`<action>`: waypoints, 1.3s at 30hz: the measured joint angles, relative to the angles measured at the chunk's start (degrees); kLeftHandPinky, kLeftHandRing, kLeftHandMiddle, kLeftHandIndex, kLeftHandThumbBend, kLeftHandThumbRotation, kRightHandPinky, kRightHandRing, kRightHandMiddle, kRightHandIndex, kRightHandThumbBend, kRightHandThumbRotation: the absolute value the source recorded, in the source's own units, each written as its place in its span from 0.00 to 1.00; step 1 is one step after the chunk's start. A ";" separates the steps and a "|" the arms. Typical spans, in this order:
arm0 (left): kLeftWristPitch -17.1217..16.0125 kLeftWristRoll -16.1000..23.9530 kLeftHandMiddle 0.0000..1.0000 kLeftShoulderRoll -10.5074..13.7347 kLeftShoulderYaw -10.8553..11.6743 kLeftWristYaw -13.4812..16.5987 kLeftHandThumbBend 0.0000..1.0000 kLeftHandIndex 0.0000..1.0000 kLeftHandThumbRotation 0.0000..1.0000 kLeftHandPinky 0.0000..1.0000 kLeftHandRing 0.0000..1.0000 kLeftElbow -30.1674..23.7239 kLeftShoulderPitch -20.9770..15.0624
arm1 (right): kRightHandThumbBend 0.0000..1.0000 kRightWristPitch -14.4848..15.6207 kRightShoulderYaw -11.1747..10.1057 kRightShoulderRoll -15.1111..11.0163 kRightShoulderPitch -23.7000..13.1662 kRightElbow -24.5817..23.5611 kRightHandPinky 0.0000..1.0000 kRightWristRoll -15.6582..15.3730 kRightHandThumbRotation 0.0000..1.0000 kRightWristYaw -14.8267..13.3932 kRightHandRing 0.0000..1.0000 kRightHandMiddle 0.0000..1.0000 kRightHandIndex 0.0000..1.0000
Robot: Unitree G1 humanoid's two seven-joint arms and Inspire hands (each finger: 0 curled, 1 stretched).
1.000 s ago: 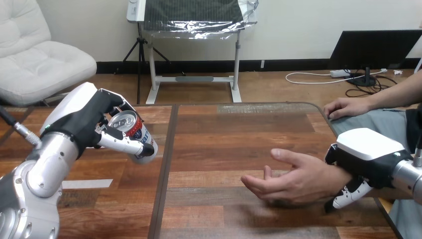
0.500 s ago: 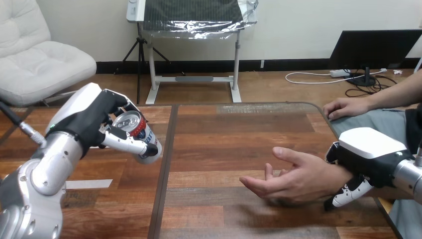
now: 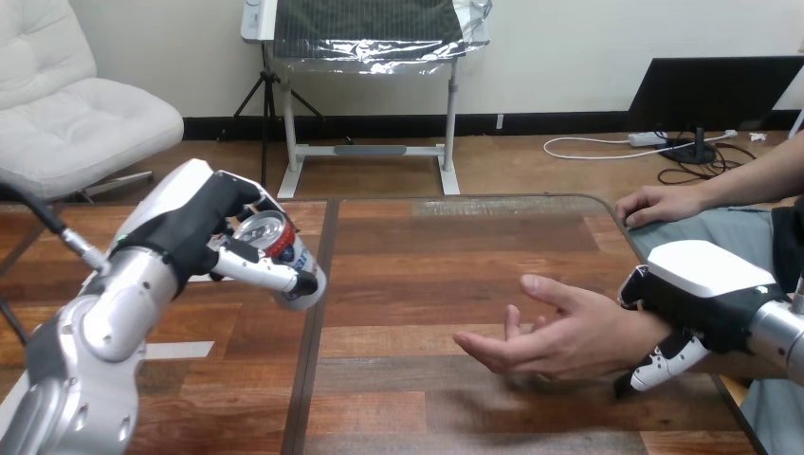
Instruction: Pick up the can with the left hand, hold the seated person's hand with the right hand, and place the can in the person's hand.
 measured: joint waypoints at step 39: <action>-8.30 -0.63 0.38 -7.05 -5.77 3.28 0.66 0.50 0.00 0.21 0.29 14.99 -8.45 | 0.90 3.47 -1.65 1.65 0.00 -6.86 0.23 5.39 0.36 5.90 0.30 0.37 0.41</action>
